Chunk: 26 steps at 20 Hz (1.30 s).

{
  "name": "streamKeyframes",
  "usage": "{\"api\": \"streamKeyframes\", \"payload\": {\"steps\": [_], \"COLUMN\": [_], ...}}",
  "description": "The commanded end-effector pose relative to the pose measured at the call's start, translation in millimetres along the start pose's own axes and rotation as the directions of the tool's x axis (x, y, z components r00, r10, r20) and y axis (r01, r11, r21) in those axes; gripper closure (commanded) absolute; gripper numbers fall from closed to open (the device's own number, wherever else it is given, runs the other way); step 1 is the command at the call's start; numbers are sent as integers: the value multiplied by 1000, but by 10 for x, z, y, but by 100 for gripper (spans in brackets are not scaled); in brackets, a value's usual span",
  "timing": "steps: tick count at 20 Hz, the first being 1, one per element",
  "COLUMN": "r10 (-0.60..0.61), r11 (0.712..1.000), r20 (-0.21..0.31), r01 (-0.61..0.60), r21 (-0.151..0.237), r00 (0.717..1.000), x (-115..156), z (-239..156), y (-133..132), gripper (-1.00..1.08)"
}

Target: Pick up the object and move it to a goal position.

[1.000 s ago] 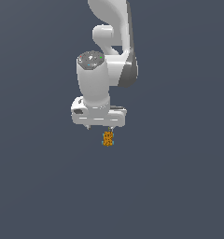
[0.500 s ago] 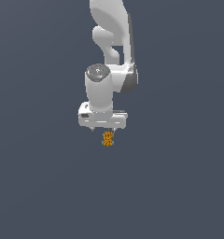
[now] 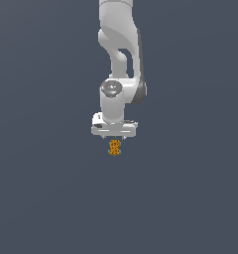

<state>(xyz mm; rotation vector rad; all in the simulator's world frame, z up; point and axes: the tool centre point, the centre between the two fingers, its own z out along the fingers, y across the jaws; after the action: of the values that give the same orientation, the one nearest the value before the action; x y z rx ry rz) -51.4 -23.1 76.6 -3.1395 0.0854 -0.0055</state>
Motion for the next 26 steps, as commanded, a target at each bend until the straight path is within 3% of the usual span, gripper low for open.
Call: {"api": "streamKeyframes", "payload": {"steps": [1, 10, 25, 26], "r10": [-2, -3, -3, -3], "r11": [1000, 1000, 1000, 1000], "r20": [2, 4, 3, 3], "r01": [2, 3, 3, 3], "r21": [-1, -1, -1, -1], "r00": [1000, 1000, 1000, 1000], "x": [-61, -89, -101, -101], "z": [73, 150, 612, 612], "y": [-16, -23, -25, -25], "gripper": [-92, -92, -92, 108]}}
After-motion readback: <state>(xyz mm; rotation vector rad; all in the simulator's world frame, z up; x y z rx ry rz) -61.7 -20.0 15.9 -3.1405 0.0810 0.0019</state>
